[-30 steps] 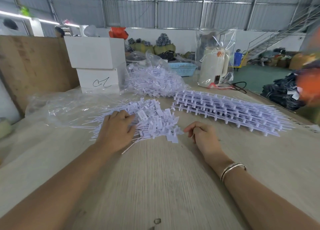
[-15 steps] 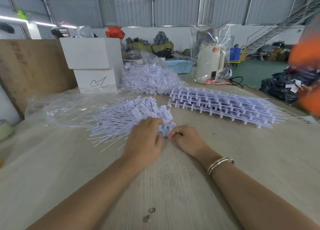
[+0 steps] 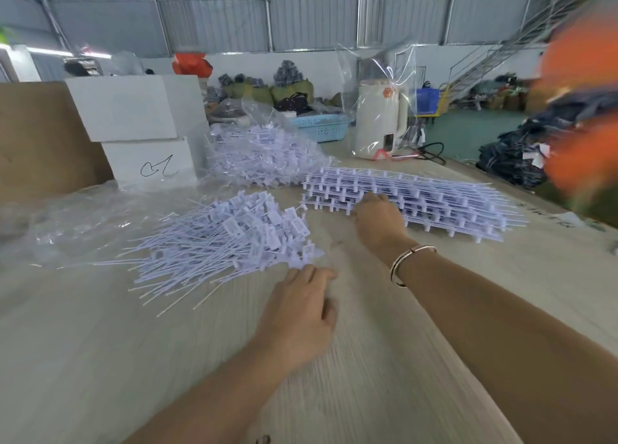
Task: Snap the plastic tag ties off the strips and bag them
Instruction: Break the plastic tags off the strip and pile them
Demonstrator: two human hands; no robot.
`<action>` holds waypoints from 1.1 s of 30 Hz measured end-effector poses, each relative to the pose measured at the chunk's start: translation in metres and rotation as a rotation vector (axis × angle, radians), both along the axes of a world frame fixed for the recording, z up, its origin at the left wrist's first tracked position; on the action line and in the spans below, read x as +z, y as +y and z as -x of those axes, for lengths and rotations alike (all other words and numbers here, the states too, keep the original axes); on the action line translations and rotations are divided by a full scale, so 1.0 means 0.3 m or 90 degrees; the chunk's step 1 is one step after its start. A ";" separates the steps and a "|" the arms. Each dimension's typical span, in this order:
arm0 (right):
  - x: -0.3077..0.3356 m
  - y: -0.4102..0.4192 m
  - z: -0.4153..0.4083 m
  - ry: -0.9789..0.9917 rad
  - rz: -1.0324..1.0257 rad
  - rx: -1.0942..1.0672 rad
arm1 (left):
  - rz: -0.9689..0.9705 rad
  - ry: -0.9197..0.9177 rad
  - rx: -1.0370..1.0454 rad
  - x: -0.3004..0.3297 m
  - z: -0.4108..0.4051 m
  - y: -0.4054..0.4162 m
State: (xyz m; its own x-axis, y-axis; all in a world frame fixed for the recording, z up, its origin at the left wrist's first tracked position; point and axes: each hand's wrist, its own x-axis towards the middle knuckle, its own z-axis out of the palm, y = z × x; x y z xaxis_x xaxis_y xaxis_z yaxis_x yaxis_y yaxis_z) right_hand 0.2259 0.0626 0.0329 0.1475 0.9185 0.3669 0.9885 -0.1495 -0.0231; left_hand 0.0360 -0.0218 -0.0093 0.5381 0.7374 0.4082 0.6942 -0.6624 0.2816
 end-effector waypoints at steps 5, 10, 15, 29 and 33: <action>0.014 0.056 -0.032 -0.110 -0.033 -0.005 | 0.003 -0.034 -0.014 -0.006 0.005 0.014; 0.026 0.092 -0.053 -0.072 0.017 -0.049 | 0.003 -0.050 -0.023 -0.013 0.005 0.019; 0.010 0.086 -0.034 -0.069 -0.015 -0.037 | 0.020 -0.061 -0.024 -0.011 0.009 0.023; 0.058 0.018 -0.028 -0.024 -0.054 -0.040 | 0.033 -0.034 -0.015 -0.001 0.003 0.016; 0.063 -0.036 -0.005 -0.147 -0.078 0.005 | 0.283 -0.167 -0.004 0.047 -0.006 0.028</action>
